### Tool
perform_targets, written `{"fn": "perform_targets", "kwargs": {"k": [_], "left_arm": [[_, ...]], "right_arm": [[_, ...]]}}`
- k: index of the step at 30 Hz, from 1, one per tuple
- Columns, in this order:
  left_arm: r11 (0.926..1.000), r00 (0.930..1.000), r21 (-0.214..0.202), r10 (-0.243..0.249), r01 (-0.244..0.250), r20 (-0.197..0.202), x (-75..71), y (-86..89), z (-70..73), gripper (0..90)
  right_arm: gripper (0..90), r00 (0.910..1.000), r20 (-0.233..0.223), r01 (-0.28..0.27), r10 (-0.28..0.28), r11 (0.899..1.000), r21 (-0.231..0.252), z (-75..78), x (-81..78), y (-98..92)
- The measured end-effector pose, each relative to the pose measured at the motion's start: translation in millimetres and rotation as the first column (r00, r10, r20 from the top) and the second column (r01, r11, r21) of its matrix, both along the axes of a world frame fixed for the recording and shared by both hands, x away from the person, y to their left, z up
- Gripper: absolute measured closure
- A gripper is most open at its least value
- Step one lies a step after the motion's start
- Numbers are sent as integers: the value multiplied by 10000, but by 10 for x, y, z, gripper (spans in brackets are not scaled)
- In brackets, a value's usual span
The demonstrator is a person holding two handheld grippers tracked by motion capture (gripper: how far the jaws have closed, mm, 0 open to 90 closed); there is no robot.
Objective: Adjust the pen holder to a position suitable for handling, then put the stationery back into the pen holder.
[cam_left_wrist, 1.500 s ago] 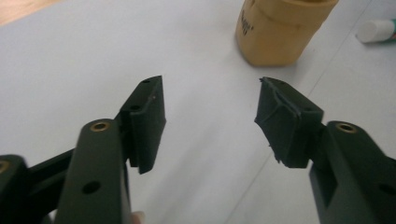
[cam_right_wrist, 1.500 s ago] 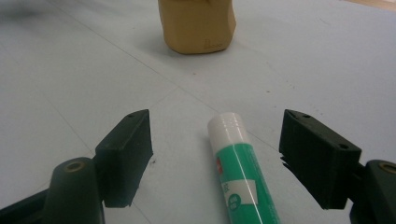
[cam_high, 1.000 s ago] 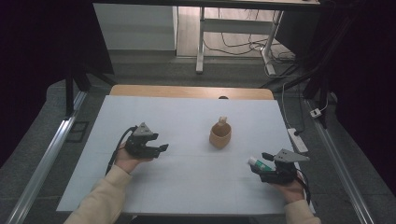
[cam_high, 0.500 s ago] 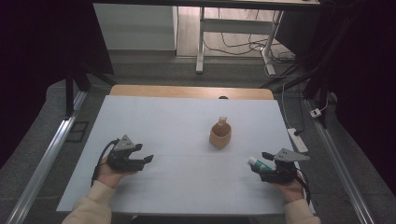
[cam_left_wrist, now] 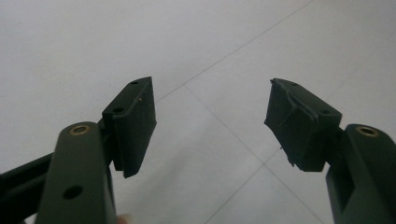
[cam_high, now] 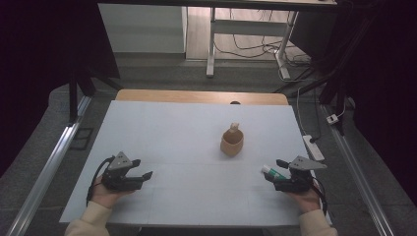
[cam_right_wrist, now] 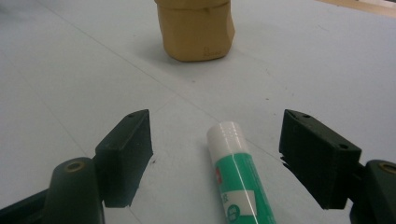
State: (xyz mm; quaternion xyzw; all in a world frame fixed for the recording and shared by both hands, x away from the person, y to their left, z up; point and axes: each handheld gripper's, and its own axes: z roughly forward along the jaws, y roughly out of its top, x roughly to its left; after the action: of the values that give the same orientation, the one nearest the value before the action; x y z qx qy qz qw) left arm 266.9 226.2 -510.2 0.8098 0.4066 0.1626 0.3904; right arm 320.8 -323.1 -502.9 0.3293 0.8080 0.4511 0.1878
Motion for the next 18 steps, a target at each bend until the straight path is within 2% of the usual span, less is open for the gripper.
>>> {"fn": "perform_targets", "kwargs": {"k": [18], "left_arm": [[10000,9999,69,-60,60,83,-25,-1,-3,313]], "right_arm": [[254,9999,147,-74,74,10000,-11,31,-3,30]]}}
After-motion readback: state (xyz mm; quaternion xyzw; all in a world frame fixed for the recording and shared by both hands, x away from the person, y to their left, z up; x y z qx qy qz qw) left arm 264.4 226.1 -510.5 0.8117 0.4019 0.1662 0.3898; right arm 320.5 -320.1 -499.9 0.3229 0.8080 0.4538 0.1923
